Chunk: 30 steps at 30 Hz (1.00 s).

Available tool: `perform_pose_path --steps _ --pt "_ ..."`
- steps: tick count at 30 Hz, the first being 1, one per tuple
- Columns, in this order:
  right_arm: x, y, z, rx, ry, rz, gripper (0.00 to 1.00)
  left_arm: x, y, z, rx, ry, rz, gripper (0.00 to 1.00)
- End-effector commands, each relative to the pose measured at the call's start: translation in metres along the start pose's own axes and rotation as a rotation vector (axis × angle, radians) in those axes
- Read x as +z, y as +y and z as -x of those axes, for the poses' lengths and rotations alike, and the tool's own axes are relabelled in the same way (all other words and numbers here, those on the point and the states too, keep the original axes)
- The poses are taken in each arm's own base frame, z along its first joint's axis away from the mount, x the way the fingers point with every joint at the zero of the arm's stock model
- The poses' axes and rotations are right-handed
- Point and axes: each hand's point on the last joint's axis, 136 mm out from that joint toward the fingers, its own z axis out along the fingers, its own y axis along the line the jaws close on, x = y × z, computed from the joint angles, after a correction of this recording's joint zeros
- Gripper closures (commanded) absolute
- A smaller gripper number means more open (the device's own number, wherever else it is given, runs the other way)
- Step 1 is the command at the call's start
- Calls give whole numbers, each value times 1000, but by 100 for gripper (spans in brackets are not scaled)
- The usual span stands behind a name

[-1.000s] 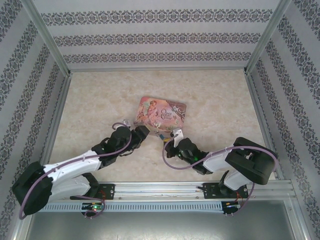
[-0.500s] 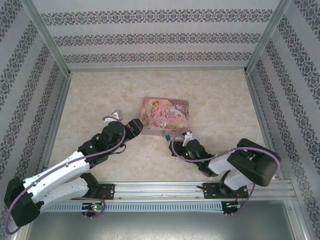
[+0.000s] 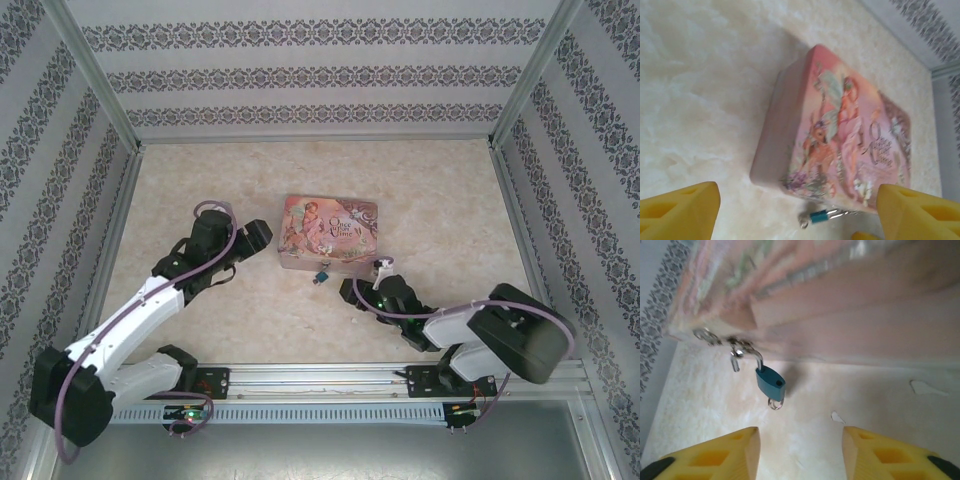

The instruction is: Unlock a padlock with a key

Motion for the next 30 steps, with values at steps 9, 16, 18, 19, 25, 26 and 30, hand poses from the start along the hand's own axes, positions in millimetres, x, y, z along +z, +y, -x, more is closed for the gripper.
perform_pose_path --steps 9,16,18,19,25,26,30 --pt "-12 29 42 -45 -34 125 6 54 -13 -16 44 290 -116 17" --pt "-8 34 67 -66 -33 175 4 89 -9 -36 -4 428 -124 24" --pt "-5 35 76 -92 -29 189 3 93 0 -42 -15 448 -101 29" --pt "-3 35 81 -102 -26 194 2 93 5 -46 -18 451 -84 31" --pt "17 44 100 -128 22 277 1 88 33 -75 -80 465 -39 36" --pt "21 45 102 -132 25 286 2 86 36 -81 -88 466 -36 36" --pt "34 45 110 -134 12 298 2 79 39 -95 -131 467 -57 36"
